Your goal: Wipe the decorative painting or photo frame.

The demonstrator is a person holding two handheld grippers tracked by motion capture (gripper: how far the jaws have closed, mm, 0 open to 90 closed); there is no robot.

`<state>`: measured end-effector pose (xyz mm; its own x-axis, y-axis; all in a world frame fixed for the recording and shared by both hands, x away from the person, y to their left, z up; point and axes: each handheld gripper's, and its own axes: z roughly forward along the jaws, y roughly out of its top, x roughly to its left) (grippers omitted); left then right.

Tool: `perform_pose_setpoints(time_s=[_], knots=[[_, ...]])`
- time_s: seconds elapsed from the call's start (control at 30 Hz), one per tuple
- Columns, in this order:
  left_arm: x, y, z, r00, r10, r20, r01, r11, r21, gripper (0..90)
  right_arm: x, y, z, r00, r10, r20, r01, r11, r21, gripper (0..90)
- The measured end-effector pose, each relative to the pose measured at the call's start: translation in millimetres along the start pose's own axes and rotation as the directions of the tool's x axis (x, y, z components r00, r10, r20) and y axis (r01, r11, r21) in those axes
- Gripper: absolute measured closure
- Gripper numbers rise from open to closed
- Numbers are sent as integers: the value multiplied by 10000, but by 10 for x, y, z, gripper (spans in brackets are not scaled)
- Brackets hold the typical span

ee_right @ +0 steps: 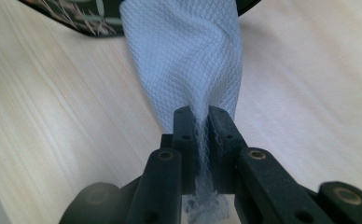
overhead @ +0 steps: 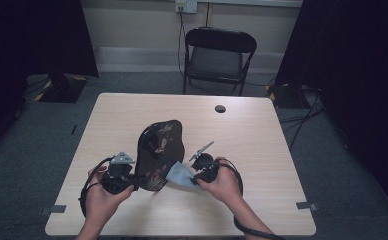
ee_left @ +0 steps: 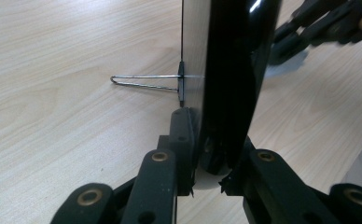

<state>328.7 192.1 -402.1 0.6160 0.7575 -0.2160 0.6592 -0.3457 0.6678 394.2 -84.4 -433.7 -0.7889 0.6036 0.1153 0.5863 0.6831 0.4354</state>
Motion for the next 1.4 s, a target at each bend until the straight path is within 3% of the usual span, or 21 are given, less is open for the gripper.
perform_pose_setpoints(time_s=[0.43,0.63,0.83,1.1,1.4], knots=[[-11,8,0,10000,-48,-82,49,10000,82,788,7,277,-824,9987,-211,459,268,9915,-1276,830],[-20,5,-1,9999,-63,-89,64,9999,80,788,42,503,-1223,9968,-319,726,452,9809,-1892,830],[-23,9,-3,9999,47,-124,-45,9999,144,789,122,726,-1485,9937,-558,974,767,9710,-2264,830],[-28,-7,-6,9999,36,-111,-35,10000,92,789,174,827,-1377,9939,-632,907,817,9729,-2165,830],[-35,4,-13,9999,93,-127,-90,9997,220,789,168,690,-1088,9968,-570,563,666,9802,-1863,829]])
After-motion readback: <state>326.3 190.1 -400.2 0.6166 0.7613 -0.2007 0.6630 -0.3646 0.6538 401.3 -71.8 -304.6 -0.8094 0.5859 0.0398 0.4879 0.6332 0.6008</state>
